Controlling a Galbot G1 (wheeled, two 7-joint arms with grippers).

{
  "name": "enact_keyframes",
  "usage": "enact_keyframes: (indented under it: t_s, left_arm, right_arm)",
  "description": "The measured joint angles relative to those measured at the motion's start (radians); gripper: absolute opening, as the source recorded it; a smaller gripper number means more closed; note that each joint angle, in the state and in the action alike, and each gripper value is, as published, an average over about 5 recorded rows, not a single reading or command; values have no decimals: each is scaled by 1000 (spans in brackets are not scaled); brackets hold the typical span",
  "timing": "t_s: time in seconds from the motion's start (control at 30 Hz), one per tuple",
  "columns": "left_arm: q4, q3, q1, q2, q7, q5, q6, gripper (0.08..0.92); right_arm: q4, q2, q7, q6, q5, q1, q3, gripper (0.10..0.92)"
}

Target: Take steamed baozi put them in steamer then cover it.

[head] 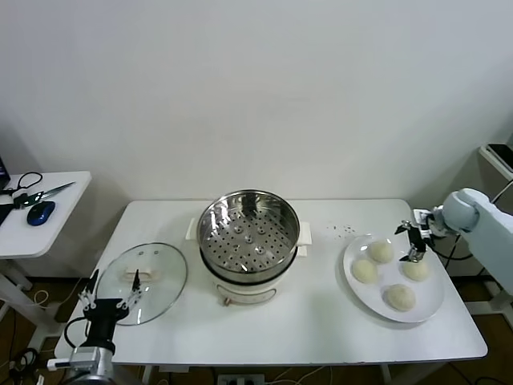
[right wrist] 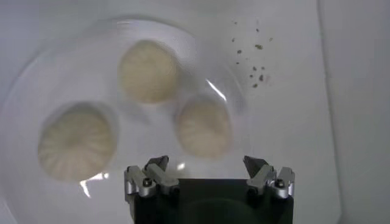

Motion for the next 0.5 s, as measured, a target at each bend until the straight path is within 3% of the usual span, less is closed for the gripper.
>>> enact_keyframes:
  t_s: [0.5]
  left_arm:
    - [16,-2,-4,1,-1,0,1,823]
  right_arm:
    - [-174,138,-13,45,-59,29,-36,823]
